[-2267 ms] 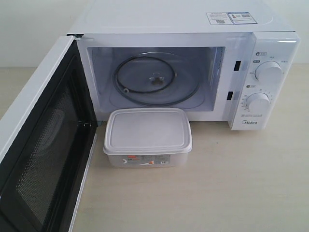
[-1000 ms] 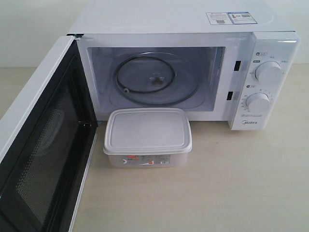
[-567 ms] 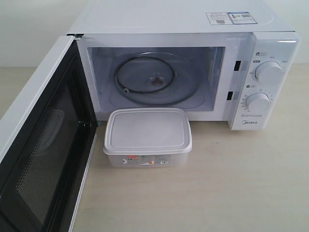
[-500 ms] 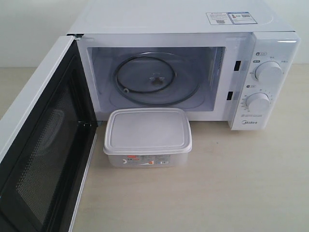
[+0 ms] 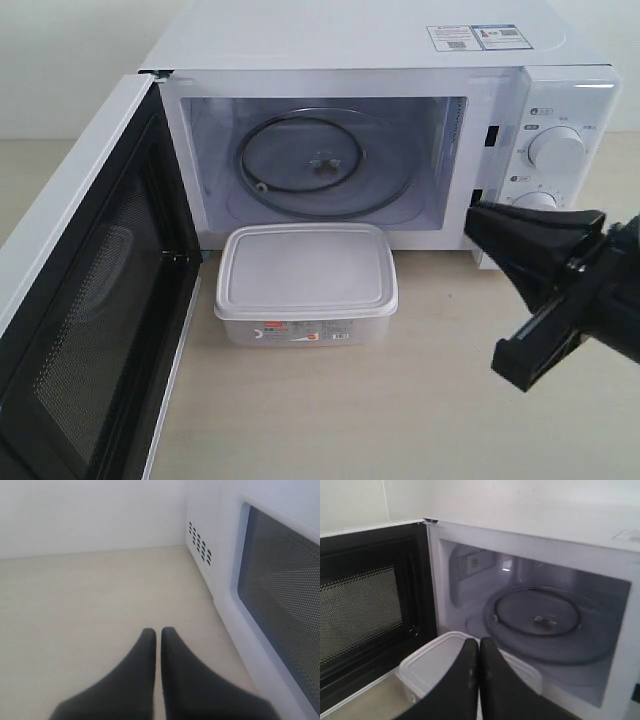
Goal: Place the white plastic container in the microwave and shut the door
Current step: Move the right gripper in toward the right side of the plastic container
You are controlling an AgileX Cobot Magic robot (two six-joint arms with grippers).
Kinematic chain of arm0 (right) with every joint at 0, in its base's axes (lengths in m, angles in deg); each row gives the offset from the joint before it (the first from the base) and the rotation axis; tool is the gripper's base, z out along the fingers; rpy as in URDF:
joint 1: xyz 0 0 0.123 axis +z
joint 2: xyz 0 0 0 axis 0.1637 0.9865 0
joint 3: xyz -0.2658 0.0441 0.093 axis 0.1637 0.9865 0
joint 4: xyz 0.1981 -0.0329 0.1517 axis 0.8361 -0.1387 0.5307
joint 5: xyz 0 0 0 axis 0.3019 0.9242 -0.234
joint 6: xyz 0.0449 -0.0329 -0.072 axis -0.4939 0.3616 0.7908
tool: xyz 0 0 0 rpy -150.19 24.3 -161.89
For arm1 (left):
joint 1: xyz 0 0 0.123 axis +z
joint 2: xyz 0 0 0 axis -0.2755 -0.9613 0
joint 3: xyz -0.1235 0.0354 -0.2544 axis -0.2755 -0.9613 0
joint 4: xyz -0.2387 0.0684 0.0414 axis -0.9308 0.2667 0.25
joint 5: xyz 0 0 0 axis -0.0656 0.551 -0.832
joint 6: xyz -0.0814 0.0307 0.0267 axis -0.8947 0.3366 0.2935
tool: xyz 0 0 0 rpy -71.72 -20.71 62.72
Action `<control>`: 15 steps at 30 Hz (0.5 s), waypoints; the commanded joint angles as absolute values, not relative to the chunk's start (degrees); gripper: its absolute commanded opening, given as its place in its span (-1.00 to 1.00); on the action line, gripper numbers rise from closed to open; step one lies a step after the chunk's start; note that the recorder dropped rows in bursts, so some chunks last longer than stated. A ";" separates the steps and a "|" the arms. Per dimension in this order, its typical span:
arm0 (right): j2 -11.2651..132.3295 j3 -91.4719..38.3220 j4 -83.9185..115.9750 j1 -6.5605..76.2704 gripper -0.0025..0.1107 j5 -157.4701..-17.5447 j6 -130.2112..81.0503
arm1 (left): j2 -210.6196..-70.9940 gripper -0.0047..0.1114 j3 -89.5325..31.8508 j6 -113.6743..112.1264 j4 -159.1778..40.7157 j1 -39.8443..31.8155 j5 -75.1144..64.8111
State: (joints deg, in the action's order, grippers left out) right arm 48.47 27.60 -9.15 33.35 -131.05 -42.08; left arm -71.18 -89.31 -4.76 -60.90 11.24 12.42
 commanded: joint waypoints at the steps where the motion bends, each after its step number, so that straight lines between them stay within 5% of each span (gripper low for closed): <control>1: 63.06 27.99 -12.89 33.44 -0.96 -146.84 -39.39 | -70.99 -0.84 -89.53 -4.71 -61.24 11.35 12.40; 7: 81.56 24.97 -11.32 33.44 -0.96 -152.17 -38.34 | -70.99 -0.84 -89.53 -4.71 -61.24 11.35 12.40; 15: 85.66 22.20 3.13 33.34 -0.96 -149.68 -45.96 | -70.99 -0.84 -89.53 -4.71 -61.24 11.35 12.40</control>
